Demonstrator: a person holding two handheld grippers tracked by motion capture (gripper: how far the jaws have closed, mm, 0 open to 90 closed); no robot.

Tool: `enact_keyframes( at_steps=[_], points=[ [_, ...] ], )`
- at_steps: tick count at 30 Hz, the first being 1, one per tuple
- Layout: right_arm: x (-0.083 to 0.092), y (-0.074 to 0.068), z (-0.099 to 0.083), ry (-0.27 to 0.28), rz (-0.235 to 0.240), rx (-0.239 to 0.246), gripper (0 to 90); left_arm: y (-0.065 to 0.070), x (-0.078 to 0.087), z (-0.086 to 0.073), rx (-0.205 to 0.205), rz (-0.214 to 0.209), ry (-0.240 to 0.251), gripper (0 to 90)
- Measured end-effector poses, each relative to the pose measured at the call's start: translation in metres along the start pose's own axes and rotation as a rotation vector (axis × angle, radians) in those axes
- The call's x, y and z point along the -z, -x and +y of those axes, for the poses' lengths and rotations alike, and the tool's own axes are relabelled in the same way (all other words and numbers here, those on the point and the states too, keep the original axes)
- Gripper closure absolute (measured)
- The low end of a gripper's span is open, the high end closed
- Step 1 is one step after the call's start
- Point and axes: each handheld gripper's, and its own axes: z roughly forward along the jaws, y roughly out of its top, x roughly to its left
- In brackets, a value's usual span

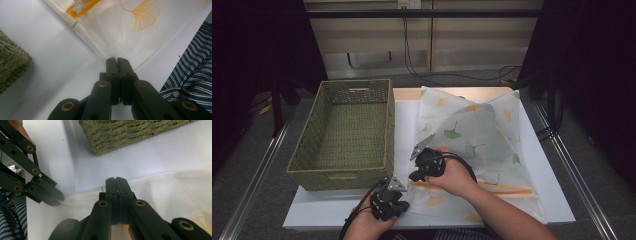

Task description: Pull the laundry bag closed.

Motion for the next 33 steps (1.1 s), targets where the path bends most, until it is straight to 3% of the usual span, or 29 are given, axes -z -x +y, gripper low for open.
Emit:
enact_keyframes(
  at_steps=[2, 3, 6, 9, 16, 23, 29, 31, 32, 33],
  points=[
    [0.001, 0.001, -0.002, 0.002, 0.004, 0.000, 90.0, -0.001, 0.001, 0.000, -0.011, 0.006, -0.010, 88.5],
    [0.000, 0.001, -0.002, -0.003, 0.006, -0.005, 90.0, 0.001, -0.001, 0.000, 0.014, 0.005, 0.009, 88.5],
    [-0.004, 0.000, -0.005, -0.031, 0.007, -0.017, 90.0, -0.002, 0.002, 0.000, -0.025, 0.001, -0.020, 88.5],
    [-0.002, 0.001, -0.007, -0.039, 0.007, -0.016, 90.0, -0.002, 0.001, 0.000, -0.011, 0.000, -0.006, 88.5],
    [-0.008, 0.004, -0.007, -0.071, 0.016, -0.030, 89.4, -0.002, 0.002, 0.000, -0.027, 0.003, -0.022, 88.4],
    [-0.016, 0.004, -0.006, -0.075, 0.032, -0.061, 87.4, 0.000, 0.001, 0.000, -0.015, 0.010, -0.012, 88.4],
    [-0.018, 0.003, -0.005, -0.071, 0.039, -0.059, 88.8, -0.001, 0.001, 0.000, -0.018, 0.005, -0.009, 88.4],
    [-0.016, 0.001, -0.005, -0.069, 0.049, -0.046, 90.0, 0.001, 0.000, 0.000, 0.002, 0.009, 0.000, 88.3],
    [-0.015, 0.000, -0.005, -0.062, 0.039, -0.051, 90.0, 0.001, 0.000, 0.000, 0.003, 0.005, 0.006, 88.4],
    [-0.014, -0.001, -0.005, -0.065, 0.035, -0.057, 90.0, -0.001, 0.001, 0.001, -0.022, 0.009, -0.016, 88.4]
  ],
)
